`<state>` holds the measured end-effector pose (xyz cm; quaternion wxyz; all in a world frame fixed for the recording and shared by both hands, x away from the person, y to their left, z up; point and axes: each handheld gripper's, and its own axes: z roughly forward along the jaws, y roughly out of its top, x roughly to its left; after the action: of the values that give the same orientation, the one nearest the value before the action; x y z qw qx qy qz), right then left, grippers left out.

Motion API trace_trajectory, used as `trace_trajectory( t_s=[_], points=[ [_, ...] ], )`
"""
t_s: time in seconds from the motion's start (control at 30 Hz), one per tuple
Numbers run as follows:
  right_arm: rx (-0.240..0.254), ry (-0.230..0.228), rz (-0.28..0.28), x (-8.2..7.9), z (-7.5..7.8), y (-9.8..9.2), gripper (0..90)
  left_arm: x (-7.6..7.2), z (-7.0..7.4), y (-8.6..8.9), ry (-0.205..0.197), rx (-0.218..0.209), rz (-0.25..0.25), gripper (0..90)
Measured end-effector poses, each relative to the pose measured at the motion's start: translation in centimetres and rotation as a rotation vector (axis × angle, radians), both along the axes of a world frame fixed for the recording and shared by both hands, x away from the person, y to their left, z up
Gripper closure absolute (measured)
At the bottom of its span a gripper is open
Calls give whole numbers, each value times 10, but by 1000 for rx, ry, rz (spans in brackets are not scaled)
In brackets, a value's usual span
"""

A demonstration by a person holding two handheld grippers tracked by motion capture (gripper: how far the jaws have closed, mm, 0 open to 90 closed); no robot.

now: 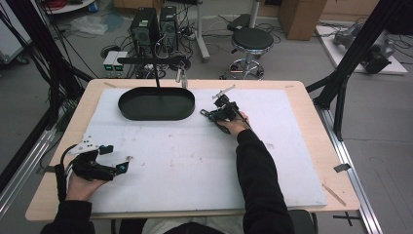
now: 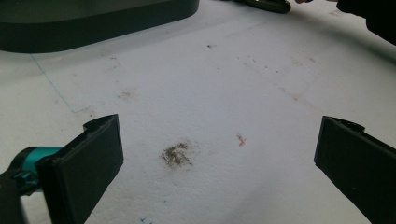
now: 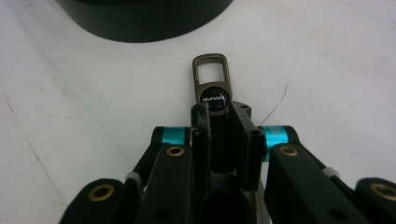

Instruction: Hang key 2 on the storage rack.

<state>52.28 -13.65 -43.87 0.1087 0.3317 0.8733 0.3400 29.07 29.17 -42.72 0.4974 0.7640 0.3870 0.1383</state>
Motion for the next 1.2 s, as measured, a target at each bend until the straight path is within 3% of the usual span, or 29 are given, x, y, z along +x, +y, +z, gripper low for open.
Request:
trace_trajectory(
  t_s=[0.4, 0.47, 1.2],
  points=[
    [-2, 24, -23, -4, 4, 0, 833, 0, 0, 0, -6, 0, 2, 17],
    [-4, 10, -13, -5, 7, -1, 834, -1, 1, 1, -8, 1, -1, 17],
    [135, -36, -48, -19, 49, -29, 833, -1, 2, 2, -14, -11, 4, 17]
  ],
)
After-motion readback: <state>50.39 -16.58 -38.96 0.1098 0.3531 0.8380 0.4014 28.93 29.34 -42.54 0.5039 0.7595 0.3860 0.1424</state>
